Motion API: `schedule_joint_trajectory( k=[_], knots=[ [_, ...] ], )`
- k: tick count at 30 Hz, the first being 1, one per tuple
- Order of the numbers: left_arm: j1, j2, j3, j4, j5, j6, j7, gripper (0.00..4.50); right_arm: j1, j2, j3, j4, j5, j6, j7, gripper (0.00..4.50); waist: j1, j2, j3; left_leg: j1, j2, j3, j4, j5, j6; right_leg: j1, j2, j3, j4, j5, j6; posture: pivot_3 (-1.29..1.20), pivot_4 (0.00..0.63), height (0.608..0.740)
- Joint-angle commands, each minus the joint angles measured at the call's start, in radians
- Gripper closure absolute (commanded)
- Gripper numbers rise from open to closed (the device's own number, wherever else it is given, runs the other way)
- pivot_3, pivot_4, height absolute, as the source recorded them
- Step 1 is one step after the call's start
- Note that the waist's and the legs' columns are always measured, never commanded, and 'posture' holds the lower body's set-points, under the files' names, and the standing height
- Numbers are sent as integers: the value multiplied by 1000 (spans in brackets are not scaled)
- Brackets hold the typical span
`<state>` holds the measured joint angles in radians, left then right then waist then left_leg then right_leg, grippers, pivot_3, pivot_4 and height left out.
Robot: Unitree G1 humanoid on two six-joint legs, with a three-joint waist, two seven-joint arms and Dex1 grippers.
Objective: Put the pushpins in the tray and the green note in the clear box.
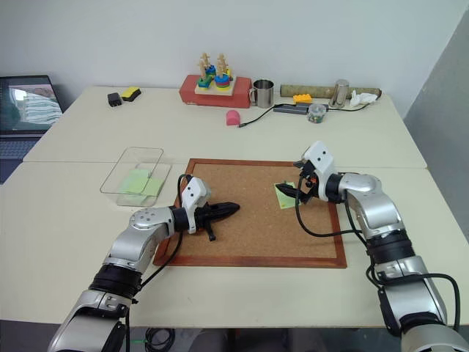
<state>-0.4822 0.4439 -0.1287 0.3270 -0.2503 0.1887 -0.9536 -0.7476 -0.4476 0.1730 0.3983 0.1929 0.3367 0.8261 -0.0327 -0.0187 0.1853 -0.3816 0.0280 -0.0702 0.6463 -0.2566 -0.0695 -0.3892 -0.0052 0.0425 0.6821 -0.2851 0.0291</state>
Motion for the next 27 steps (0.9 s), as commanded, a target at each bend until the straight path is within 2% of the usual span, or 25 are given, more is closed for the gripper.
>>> schedule_joint_trajectory(
  k=[1,5,10,12,13,14,17,25,27],
  knots=[
    [7,-13,9,1,6,-1,7,4422,-78,39,4,141,-51,-97,-7,0,0,0,0,0,0,0,0,0,0,0,0,0,0,0,0,0,150,740],
    [8,-19,13,-5,9,2,13,4422,-126,75,8,287,-87,-167,6,0,0,0,0,0,0,0,0,0,0,0,0,0,1,0,0,0,150,740],
    [6,-26,18,-14,8,8,21,4422,-152,87,-7,368,-111,-227,21,0,1,0,0,0,0,0,0,0,0,0,0,-1,0,0,0,0,150,740],
    [5,-27,18,-18,7,11,22,4500,-158,88,-10,388,-114,-242,26,358,0,0,0,0,0,0,0,0,0,0,0,-1,1,0,0,0,150,740],
    [4,-28,18,-19,7,11,22,4500,-160,88,-12,394,-115,-246,28,381,0,0,0,0,0,0,0,0,0,0,0,0,1,0,0,0,150,740],
    [4,-28,18,-19,7,11,23,4500,-162,87,-13,398,-116,-250,30,754,0,0,0,0,0,0,0,0,0,0,0,-1,1,0,0,0,150,740],
    [2,-29,17,-18,8,10,23,4500,-161,88,-16,401,-118,-256,39,1246,0,0,0,0,0,-1,0,0,0,0,0,-1,1,0,0,0,150,740],
    [-3,-32,14,-19,7,10,20,4500,-156,86,-20,406,-134,-266,50,2959,0,0,0,0,0,-1,0,0,0,0,0,-1,1,0,0,0,150,740],
    [-4,-33,14,-20,8,10,20,4500,-155,85,-21,407,-136,-268,52,3237,0,0,0,0,0,-1,0,0,0,0,0,-1,1,0,0,0,150,740]
  ],
)
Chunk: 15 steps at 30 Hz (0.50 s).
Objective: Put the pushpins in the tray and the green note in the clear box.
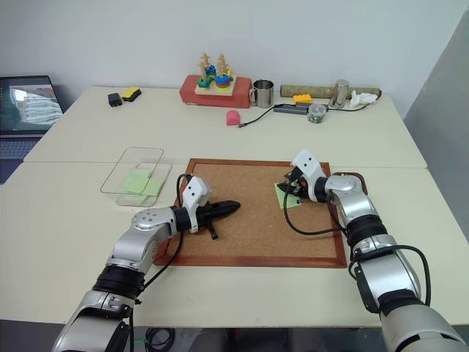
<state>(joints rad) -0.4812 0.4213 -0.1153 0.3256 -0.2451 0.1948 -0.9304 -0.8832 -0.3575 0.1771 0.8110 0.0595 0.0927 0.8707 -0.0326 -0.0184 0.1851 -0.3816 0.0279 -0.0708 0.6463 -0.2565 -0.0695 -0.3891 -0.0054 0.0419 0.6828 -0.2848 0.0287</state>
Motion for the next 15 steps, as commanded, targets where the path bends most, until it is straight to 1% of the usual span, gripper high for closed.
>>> schedule_joint_trajectory(
  k=[1,2,3,4,6,11,15],
  knots=[
    [-5,-11,1,-19,2,4,-3,4500,-19,-6,-24,-6,-5,-27,8,3449,0,0,0,0,0,0,0,0,0,0,0,0,0,0,0,0,150,740],
    [-5,-11,1,-19,2,4,-3,4500,-19,-6,-26,-9,-3,-30,10,3612,0,0,0,0,0,0,0,0,0,0,0,0,0,0,0,0,150,740],
    [-5,-12,1,-20,2,5,-3,4500,-18,-6,-28,-14,1,-29,12,3902,0,0,0,0,0,0,0,0,0,0,0,0,0,0,0,0,150,740],
    [-5,-12,1,-22,2,5,-3,4500,-18,-6,-31,-19,4,-27,14,4036,0,0,0,0,0,0,0,0,0,0,0,0,0,0,0,0,150,740],
    [-5,-12,1,-23,3,4,-2,4500,-17,-7,-34,-32,9,-27,20,4446,0,0,0,0,0,0,0,0,0,0,0,0,0,0,0,0,150,740],
    [-5,-12,-2,-22,7,1,-2,4500,-12,-10,-43,-59,18,-18,34,4446,0,0,0,0,0,0,0,0,0,0,0,0,0,0,0,0,150,740],
    [0,-19,-7,-24,13,-2,3,4500,-5,-8,-75,-88,50,-5,39,4446,0,0,0,0,0,0,0,0,0,0,0,0,0,0,0,0,150,740]
  ],
)
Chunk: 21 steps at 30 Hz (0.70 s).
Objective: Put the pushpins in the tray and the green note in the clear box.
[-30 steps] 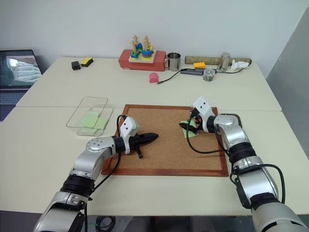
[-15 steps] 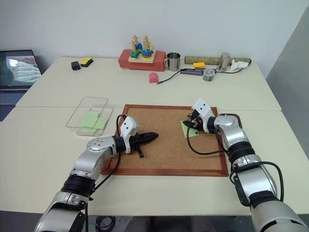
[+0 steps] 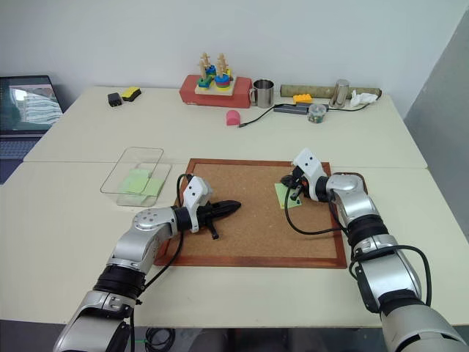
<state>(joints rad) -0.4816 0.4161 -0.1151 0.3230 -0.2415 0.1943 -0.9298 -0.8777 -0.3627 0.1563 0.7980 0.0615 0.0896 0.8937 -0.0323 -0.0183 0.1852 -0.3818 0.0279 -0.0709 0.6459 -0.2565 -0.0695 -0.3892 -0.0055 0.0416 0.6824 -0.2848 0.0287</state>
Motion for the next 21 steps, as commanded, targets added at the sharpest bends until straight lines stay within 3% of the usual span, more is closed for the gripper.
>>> schedule_joint_trajectory(
  k=[1,21],
  knots=[
    [1,-15,-9,-23,11,-1,4,4500,-7,-2,-65,-91,59,9,18,4446,0,0,0,0,0,0,0,0,0,0,0,0,0,0,0,0,150,740],
    [16,-25,-20,-33,34,3,1,4500,104,-44,-148,-389,153,182,27,4446,0,0,0,0,0,0,0,0,0,0,0,0,0,0,0,0,150,740]
  ],
)
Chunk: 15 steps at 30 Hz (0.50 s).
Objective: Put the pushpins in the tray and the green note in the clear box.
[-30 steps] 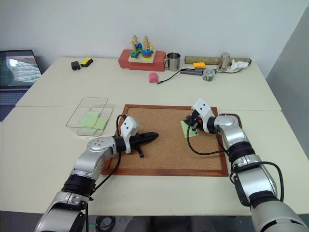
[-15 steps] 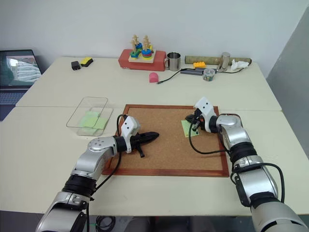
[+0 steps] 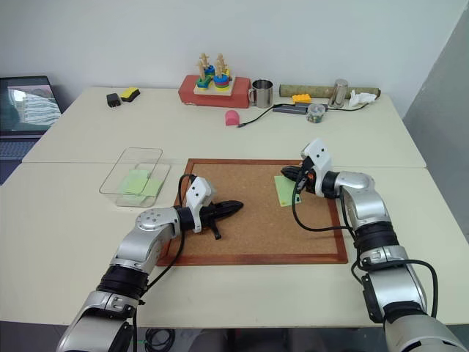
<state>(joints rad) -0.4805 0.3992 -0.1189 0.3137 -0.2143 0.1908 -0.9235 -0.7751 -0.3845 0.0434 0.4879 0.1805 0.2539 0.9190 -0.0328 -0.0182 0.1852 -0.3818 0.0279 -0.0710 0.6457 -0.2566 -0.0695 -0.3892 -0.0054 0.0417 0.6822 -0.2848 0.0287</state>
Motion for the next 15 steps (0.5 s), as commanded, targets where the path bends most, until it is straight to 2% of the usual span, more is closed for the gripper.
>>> schedule_joint_trajectory(
  k=[1,6,15],
  knots=[
    [14,-8,-16,-23,8,7,-7,4500,9,-31,-41,-95,39,26,4,4446,0,0,0,0,0,0,0,0,0,0,0,0,0,0,0,0,150,740],
    [17,-9,-17,-29,7,9,-10,4500,53,-98,-75,-166,46,56,-12,4446,1,0,0,0,0,0,0,0,0,0,0,0,-1,0,0,0,150,740],
    [15,-12,-22,-29,9,3,-20,4500,147,-276,-82,-155,-47,15,-70,4446,1,0,0,0,0,0,0,0,0,0,0,0,-1,0,0,0,150,740]
  ],
)
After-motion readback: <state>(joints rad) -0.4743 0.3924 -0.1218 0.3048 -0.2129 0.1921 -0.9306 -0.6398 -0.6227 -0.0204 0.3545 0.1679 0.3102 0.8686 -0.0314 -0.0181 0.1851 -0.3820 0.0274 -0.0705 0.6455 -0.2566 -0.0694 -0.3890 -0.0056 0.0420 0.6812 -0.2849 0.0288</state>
